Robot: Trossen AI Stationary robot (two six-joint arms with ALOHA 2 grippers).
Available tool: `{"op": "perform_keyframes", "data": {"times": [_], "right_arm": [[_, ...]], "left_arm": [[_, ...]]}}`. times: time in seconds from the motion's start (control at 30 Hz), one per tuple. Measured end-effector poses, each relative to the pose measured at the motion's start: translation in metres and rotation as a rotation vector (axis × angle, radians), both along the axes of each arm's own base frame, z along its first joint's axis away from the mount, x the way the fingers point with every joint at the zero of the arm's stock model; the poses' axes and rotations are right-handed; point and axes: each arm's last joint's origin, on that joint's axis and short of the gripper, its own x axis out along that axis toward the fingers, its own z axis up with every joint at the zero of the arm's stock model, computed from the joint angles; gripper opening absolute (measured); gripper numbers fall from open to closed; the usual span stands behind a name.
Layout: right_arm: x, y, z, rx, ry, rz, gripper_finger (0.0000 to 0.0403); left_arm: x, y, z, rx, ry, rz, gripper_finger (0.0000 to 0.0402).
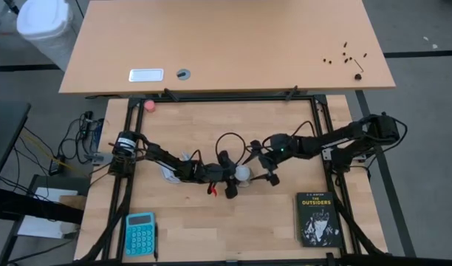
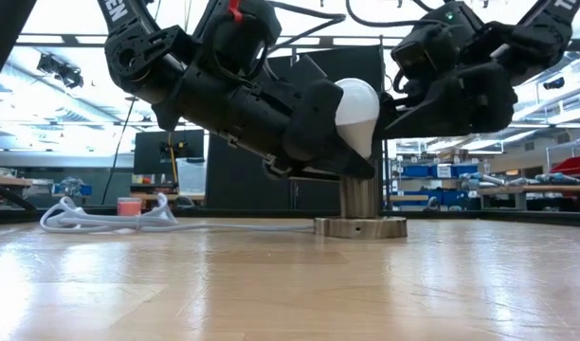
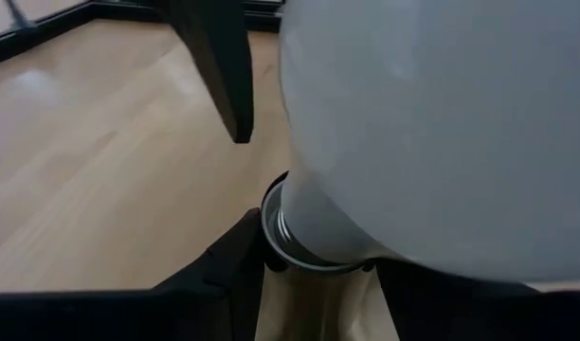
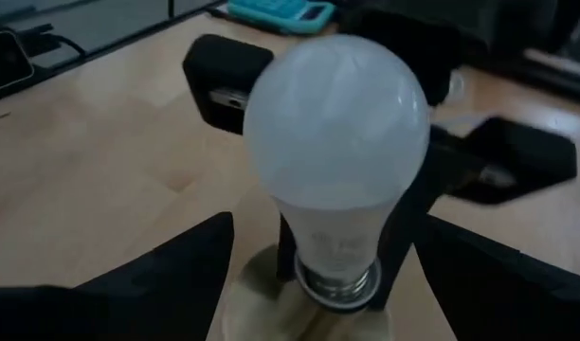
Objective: Screw lightbulb
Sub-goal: Insert the white lightbulb into the silver lamp
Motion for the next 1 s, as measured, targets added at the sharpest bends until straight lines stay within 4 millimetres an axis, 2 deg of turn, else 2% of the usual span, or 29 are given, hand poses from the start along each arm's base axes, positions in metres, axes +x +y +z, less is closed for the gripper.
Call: {"op": "perform_keyframes", "data": {"times": [0.33, 0.53, 0.67, 1.0], "right_arm": [[0.004, 0.014, 0.007, -0.069, -0.102, 0.040, 0.0334], [0.015, 0.015, -0.012, -0.059, -0.105, 0.034, 0.0329], [0.019, 0.020, -0.009, -0.064, -0.181, 0.016, 0.0326], [0.019, 0.023, -0.009, -0.070, -0.184, 0.009, 0.0309]], "left_arm": [[0.000, -0.002, 0.000, -0.001, 0.003, -0.064, 0.0178], [0.000, -0.002, 0.000, -0.002, 0.003, -0.070, 0.0178], [0.000, -0.002, 0.000, -0.004, 0.002, -0.069, 0.0178], [0.001, -0.001, 0.000, -0.004, -0.001, -0.067, 0.0178]]}}
